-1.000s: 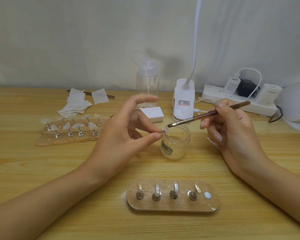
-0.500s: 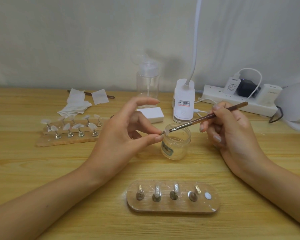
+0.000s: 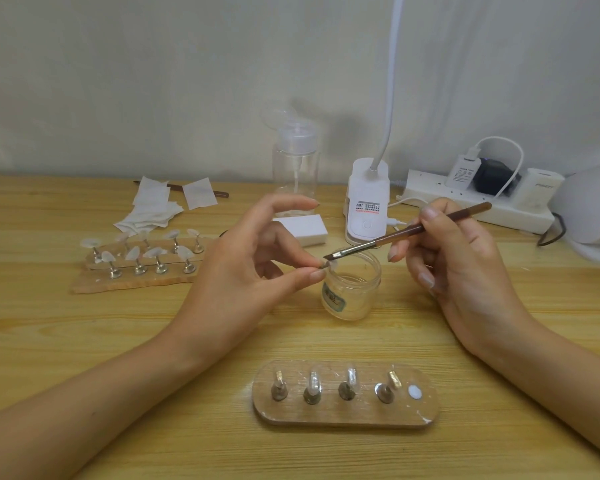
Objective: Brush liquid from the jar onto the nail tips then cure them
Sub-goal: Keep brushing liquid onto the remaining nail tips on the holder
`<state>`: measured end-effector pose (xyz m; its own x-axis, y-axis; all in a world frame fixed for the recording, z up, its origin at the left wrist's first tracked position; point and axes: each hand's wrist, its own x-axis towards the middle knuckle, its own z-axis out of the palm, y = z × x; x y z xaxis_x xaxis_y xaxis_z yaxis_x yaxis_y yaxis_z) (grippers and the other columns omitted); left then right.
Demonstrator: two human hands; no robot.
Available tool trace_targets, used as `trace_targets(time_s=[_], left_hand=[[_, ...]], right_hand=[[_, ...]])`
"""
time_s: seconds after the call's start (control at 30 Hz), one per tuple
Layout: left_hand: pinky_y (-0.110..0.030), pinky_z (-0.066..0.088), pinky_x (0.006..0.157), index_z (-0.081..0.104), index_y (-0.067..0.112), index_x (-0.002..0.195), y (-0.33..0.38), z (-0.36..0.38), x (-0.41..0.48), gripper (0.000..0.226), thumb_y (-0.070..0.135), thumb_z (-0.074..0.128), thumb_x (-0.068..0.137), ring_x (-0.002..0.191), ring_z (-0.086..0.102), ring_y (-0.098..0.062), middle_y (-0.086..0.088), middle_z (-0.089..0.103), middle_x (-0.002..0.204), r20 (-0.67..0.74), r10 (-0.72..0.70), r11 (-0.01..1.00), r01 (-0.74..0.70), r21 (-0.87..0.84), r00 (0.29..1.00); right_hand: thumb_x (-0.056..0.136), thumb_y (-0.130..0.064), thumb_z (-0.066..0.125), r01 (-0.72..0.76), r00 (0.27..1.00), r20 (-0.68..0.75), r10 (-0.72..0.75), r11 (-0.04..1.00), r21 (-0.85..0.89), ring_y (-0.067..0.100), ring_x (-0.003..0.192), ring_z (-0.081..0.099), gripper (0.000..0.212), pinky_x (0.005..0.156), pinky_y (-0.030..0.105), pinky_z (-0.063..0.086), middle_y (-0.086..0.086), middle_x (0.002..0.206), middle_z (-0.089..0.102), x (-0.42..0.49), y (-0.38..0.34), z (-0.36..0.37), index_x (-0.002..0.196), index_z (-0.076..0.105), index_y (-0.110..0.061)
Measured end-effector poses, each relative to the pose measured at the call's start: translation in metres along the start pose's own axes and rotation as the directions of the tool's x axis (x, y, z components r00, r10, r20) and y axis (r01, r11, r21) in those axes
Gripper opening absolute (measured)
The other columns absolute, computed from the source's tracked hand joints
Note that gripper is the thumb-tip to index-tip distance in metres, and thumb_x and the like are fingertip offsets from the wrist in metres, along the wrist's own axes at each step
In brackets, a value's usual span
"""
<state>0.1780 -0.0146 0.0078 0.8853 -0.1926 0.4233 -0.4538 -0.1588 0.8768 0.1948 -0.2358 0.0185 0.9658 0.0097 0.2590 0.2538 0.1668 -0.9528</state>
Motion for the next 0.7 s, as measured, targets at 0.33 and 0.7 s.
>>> trace_targets(time_s=[0.33,0.7], left_hand=[[-0.037,0.055,0.065,0.056,0.03,0.128,0.0001,0.0003,-0.0001,0.054,0.015,0.077,0.08,0.086,0.073,-0.015,0.001,0.072,0.08,0.0,0.005,1.0,-0.005,0.0,1.0],[-0.043,0.058,0.068,0.057,0.031,0.127,0.0014,0.0004,0.0,0.053,0.023,0.076,0.078,0.086,0.073,-0.014,0.003,0.072,0.08,0.0,0.009,1.0,-0.009,0.017,1.0]], right_hand=[[0.095,-0.031,0.052,-0.012,1.0,-0.007,0.012,1.0,-0.01,0.009,0.04,0.035,0.022,0.04,0.018,0.025,0.008,0.066,0.067,0.0002,0.0008,-0.0008,0.075,0.05,-0.021],[0.102,-0.023,0.045,-0.028,0.999,-0.038,0.028,1.0,0.002,0.008,0.04,0.034,0.023,0.04,0.016,0.026,0.005,0.063,0.065,0.0013,0.0016,-0.0033,0.08,0.048,-0.018]])
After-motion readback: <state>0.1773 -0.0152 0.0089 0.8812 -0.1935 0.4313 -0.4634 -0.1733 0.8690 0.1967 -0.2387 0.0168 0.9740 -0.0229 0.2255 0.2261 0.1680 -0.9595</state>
